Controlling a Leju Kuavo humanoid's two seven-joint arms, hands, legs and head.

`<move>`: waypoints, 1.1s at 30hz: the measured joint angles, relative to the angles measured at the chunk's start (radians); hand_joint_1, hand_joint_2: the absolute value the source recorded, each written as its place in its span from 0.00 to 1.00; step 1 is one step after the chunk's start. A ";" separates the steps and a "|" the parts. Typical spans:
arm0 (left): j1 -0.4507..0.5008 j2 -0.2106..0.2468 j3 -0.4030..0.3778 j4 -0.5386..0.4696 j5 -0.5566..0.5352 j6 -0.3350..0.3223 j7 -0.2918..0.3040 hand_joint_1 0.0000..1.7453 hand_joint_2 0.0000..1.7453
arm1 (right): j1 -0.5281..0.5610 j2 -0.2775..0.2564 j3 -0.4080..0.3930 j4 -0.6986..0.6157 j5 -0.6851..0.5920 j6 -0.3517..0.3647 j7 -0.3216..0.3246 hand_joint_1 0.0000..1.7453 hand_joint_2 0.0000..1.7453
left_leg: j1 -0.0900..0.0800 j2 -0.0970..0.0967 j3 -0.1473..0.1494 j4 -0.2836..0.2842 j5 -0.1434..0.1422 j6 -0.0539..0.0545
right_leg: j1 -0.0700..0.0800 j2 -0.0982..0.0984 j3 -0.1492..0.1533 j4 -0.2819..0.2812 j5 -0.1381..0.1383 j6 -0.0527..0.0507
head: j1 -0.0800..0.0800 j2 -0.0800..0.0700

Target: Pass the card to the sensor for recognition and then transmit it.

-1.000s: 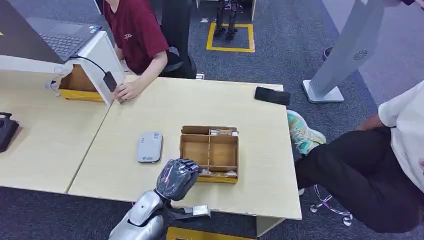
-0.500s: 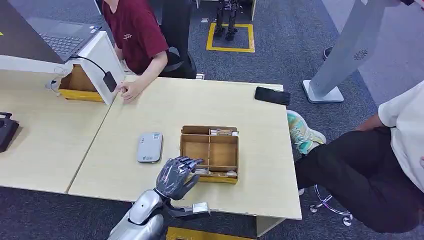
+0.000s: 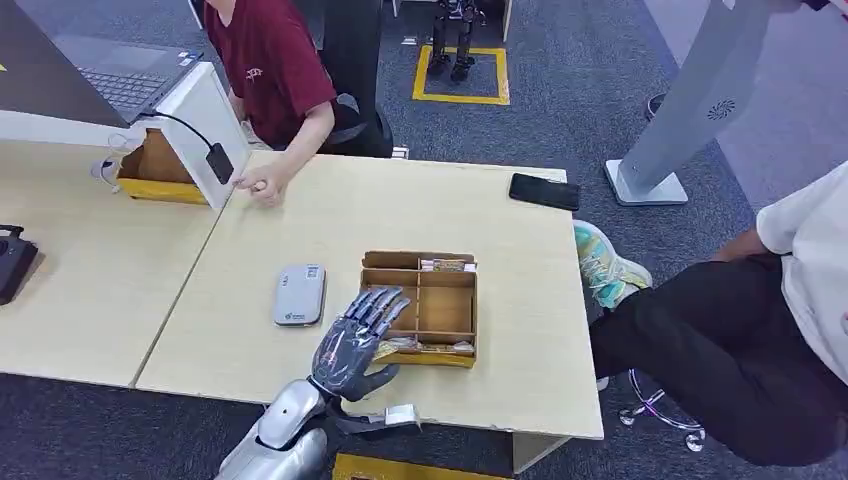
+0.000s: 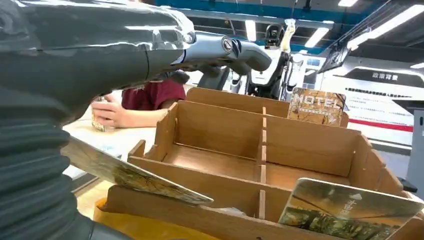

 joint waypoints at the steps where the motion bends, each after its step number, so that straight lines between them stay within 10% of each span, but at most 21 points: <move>1: 0.000 0.000 0.000 0.000 0.000 0.000 0.000 0.00 1.00 | 0.000 0.000 -0.001 0.000 0.000 0.000 0.000 0.00 0.00 | 0.000 0.000 0.000 0.000 0.000 0.000 | 0.000 0.000 0.000 0.000 0.000 0.000 | 0.000 0.000; 33: 0.007 -0.001 0.000 -0.041 -0.071 0.000 -0.001 0.00 1.00 | 0.000 0.000 -0.004 0.000 0.000 -0.003 0.003 0.00 0.00 | 0.000 0.000 0.000 0.000 0.000 0.000 | 0.000 0.000 0.000 0.000 0.000 0.000 | 0.000 0.000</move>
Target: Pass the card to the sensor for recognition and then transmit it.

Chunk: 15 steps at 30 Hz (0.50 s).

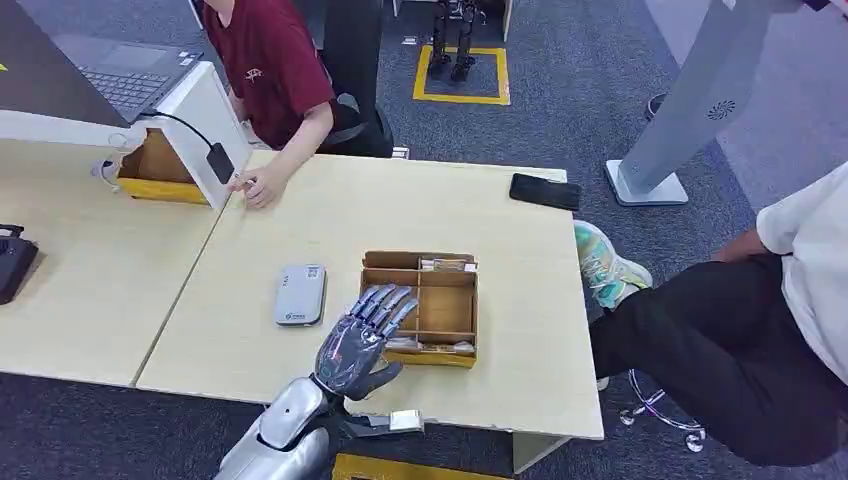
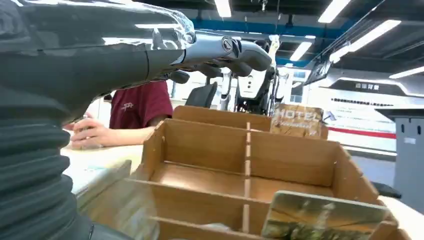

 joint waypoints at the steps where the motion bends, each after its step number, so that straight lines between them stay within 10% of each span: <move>1: 0.001 -0.005 -0.006 -0.013 -0.006 0.000 0.000 0.00 1.00 | 0.000 0.000 -0.002 0.000 0.000 -0.002 0.002 0.00 0.00 | 0.000 0.000 0.000 0.000 0.000 0.000 | 0.000 0.000 0.000 0.000 0.000 0.000 | 0.000 0.000; 15: 0.008 -0.006 -0.033 -0.030 0.007 0.000 0.019 0.00 1.00 | 0.000 0.000 -0.008 0.000 0.000 -0.005 0.003 0.00 0.00 | 0.000 0.000 0.000 0.000 0.000 0.000 | 0.000 0.000 0.000 0.000 0.000 0.000 | 0.000 0.000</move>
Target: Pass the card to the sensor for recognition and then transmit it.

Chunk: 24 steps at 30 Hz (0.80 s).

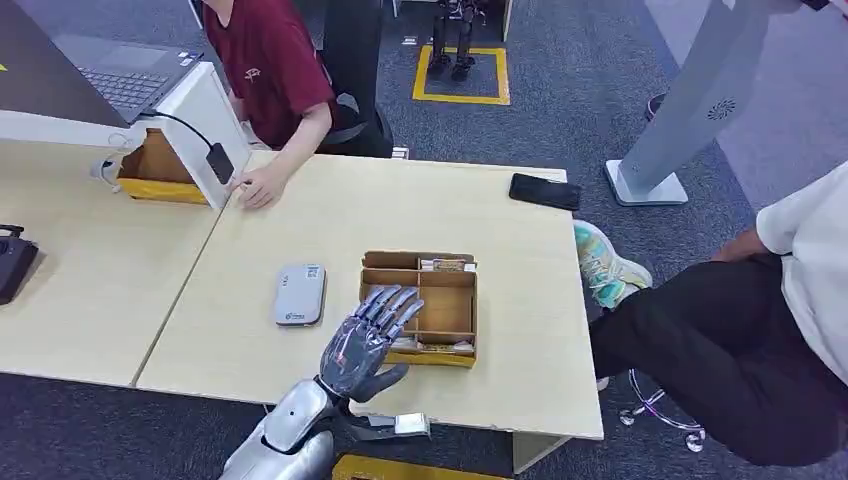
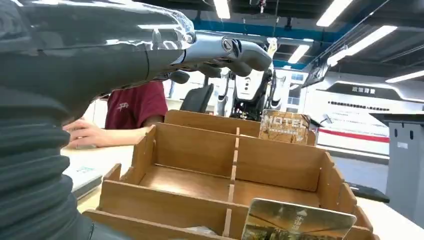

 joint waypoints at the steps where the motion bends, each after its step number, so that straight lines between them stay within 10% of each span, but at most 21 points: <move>1: 0.000 0.000 -0.001 0.000 0.002 0.000 0.000 0.00 1.00 | 0.000 0.000 0.000 0.000 0.000 0.000 0.000 0.00 0.00 | 0.000 0.000 0.000 0.000 0.000 0.000 | 0.000 0.000 0.000 0.000 0.000 0.000 | 0.000 0.000; 24: 0.012 0.014 -0.111 -0.007 0.040 0.000 -0.016 0.00 1.00 | 0.000 0.000 -0.018 0.000 0.000 -0.003 -0.005 0.00 0.00 | 0.000 0.000 0.000 0.000 0.000 0.000 | 0.000 0.000 0.000 0.000 0.000 0.000 | 0.000 0.000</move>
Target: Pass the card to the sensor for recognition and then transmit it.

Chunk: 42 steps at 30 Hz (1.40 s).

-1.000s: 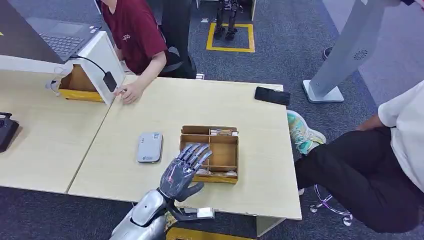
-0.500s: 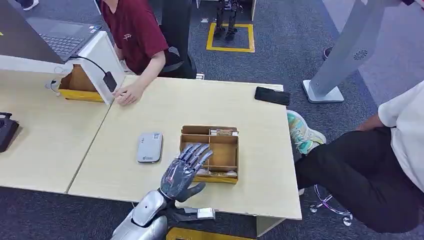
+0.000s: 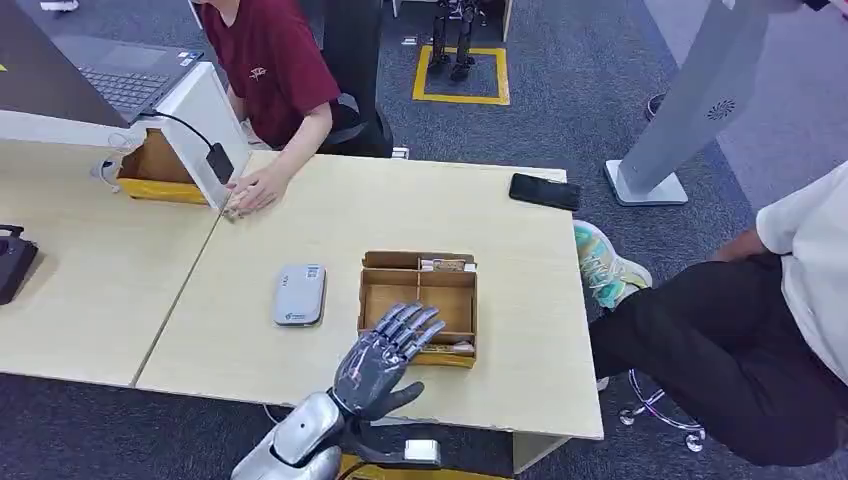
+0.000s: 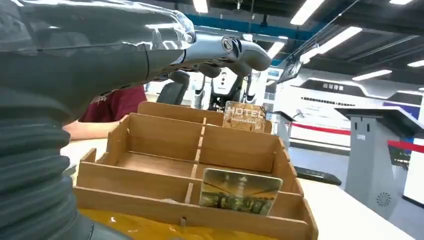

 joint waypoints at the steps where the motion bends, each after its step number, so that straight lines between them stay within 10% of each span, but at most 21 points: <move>1: 0.000 0.000 -0.001 0.002 0.000 0.000 0.000 0.00 1.00 | 0.000 0.000 0.000 0.000 0.000 0.000 0.000 0.00 0.00 | 0.000 0.000 0.000 0.000 0.000 0.000 | 0.000 0.000 0.000 0.000 0.000 0.000 | 0.000 0.000; 42: -0.085 -0.065 0.012 0.141 -0.081 0.000 0.082 0.00 1.00 | 0.000 0.000 0.000 0.000 0.000 0.000 0.012 0.00 0.00 | 0.000 0.000 0.000 0.000 0.000 0.000 | 0.000 0.000 0.000 0.000 0.000 0.000 | 0.000 0.000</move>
